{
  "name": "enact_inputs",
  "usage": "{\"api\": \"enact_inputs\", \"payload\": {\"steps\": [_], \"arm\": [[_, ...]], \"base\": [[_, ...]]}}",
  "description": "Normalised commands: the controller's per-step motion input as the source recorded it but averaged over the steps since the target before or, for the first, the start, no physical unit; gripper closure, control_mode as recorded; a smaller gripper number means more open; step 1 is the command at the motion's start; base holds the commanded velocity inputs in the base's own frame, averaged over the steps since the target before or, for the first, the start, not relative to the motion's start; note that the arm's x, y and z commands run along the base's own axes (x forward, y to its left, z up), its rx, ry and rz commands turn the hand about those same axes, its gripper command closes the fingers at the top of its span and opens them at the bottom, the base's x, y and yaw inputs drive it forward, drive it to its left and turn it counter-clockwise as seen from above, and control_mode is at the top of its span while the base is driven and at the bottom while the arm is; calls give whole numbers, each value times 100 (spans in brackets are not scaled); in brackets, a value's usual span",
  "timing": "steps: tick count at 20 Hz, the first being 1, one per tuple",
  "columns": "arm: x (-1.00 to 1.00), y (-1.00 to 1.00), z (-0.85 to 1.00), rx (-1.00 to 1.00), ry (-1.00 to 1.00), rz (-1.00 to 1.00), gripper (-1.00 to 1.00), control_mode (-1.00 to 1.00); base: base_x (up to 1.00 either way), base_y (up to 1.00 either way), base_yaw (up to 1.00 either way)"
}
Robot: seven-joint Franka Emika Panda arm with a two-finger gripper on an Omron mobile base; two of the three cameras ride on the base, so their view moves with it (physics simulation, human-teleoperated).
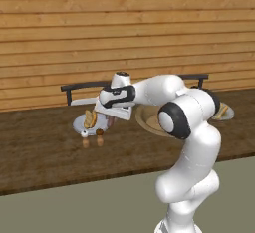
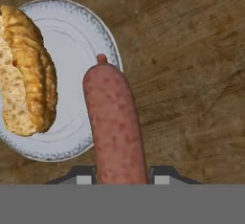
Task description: Place one bun and one sausage from the bowl on each plate.
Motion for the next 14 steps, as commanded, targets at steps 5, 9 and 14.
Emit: {"api": "enact_inputs", "payload": {"steps": [5, 9, 14], "arm": [[37, 7, -3, -2, 4, 0, 100, -100], [31, 24, -11, 0, 0, 0, 100, -100], [24, 27, -48, -7, 6, 0, 100, -100]], "base": [[0, 0, 0], [0, 0, 0], [0, 0, 0]]}}
